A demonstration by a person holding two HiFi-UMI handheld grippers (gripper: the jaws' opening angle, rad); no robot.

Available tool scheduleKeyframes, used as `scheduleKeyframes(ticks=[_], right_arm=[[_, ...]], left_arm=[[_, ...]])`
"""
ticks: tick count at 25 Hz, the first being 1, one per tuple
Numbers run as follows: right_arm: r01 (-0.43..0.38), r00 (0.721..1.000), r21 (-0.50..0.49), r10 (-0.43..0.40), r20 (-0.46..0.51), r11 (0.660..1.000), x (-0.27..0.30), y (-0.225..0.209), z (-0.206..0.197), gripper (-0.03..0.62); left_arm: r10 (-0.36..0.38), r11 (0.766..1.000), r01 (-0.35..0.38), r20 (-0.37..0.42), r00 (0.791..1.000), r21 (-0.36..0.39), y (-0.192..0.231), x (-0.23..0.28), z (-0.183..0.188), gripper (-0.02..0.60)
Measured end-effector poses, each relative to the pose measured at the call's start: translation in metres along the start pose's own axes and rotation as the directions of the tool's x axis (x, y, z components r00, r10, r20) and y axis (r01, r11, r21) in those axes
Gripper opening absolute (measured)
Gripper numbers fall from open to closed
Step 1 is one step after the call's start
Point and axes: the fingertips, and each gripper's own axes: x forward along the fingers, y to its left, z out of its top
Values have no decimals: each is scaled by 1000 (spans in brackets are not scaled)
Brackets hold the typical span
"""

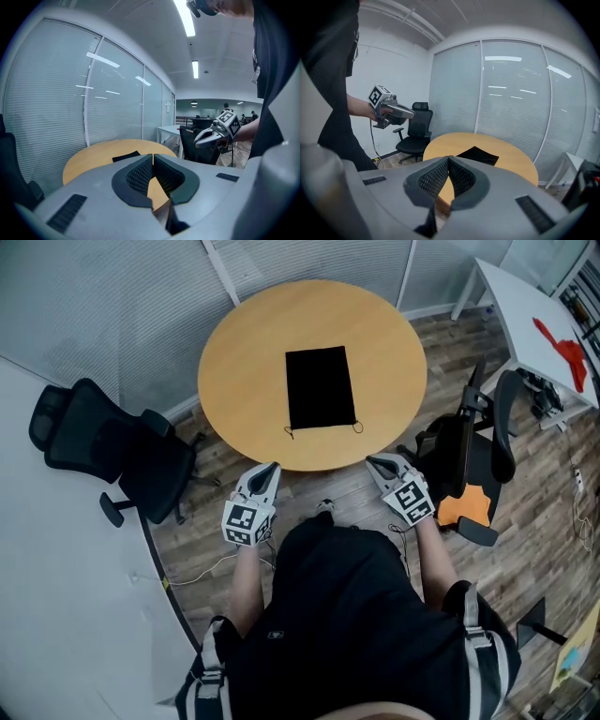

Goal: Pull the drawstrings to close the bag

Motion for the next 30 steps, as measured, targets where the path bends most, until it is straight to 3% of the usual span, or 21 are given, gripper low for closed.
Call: scheduleKeyframes(ticks=[21,30], right_arm=[[68,994,25,-66,-87,997,64,-43,-3,58],[154,984,32,-150,-99,988,77,-67,2,58]], left_arm=[[-87,995,86,-24,996,-40,73,67,-14,20],[-168,985,166,-39,985,-39,87,94,-22,20]])
